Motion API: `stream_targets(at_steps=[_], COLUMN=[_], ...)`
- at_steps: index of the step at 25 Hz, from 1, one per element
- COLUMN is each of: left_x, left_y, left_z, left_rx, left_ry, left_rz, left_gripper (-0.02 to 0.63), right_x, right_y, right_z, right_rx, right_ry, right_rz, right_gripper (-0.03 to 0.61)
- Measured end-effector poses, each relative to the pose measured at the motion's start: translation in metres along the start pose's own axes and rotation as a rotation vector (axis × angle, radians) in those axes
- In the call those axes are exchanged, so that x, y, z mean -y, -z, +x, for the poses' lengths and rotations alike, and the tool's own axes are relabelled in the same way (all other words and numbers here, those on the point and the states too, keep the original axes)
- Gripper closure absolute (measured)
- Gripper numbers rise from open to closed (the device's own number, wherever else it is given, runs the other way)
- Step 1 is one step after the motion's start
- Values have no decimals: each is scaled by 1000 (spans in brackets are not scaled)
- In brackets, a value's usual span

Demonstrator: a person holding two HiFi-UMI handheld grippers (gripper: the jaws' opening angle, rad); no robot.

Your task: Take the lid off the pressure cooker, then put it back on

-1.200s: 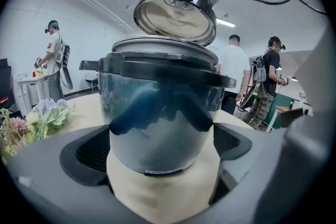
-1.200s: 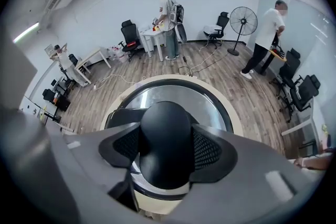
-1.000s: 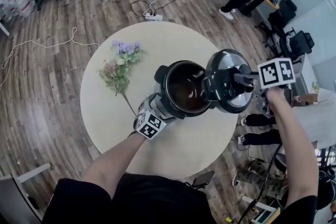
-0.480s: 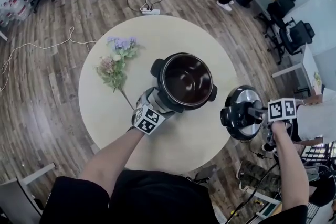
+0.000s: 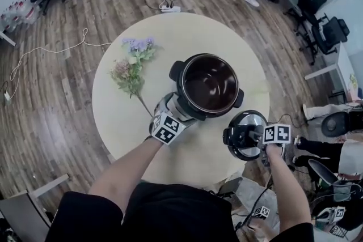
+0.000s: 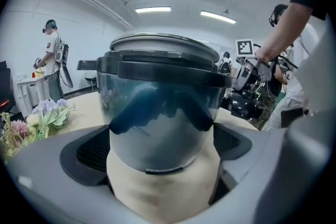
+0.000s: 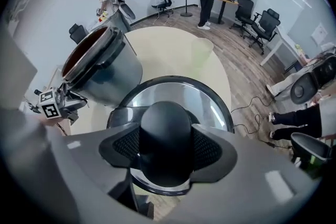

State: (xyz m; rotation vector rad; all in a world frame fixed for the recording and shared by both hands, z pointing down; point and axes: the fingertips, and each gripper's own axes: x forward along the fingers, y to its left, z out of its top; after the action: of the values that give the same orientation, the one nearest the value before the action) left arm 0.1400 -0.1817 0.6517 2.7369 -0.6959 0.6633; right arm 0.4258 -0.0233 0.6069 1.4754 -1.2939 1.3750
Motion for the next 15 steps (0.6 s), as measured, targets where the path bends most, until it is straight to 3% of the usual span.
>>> stream_targets(at_steps=[8,15], left_x=[1,1], left_y=[2,1], left_z=[0,1], left_rx=[-10,-11], left_ry=[-1,0], left_rz=[0,3], left_gripper=[23,23], right_x=[-12,-19], right_y=[11,18], right_z=[63,86], right_rx=[25,30], right_ry=[79,85], right_rz=[-2,57], right_gripper=[289,288])
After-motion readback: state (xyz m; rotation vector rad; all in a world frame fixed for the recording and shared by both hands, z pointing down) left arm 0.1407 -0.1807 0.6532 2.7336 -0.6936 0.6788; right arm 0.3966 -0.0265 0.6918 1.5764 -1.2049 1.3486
